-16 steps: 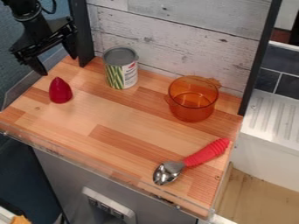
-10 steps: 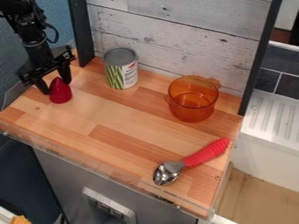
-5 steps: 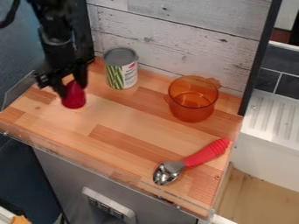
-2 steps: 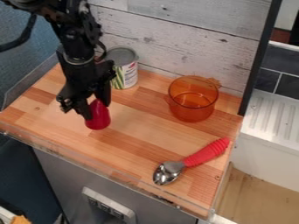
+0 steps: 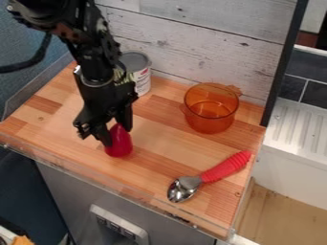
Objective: Move the red object to the bottom center of the table
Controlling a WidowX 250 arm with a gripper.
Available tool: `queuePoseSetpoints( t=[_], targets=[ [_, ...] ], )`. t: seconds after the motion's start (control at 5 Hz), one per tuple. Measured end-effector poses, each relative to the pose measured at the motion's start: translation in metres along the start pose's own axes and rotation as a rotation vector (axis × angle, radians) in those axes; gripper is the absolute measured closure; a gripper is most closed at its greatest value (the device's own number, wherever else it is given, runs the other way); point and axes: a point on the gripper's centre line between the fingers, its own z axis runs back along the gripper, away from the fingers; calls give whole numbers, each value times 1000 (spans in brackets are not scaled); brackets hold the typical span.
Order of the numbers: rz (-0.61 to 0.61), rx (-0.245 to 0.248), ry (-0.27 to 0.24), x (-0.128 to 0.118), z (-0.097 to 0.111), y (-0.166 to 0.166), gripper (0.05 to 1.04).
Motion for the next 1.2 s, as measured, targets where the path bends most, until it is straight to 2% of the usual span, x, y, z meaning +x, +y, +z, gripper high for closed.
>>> queuePoseSetpoints(
  t=[0.2,0.4,0.6,0.8,1.2],
  targets=[
    [-15,14,0,-2,-6,0,436],
    [-15,20,-2,-3,-5,0,140],
    [-14,35,-3,-4,-6,3,74],
    [-23,61,7,-5,-2,8,80],
    [-5,-24,-22,8,51,-3,83]
  ],
)
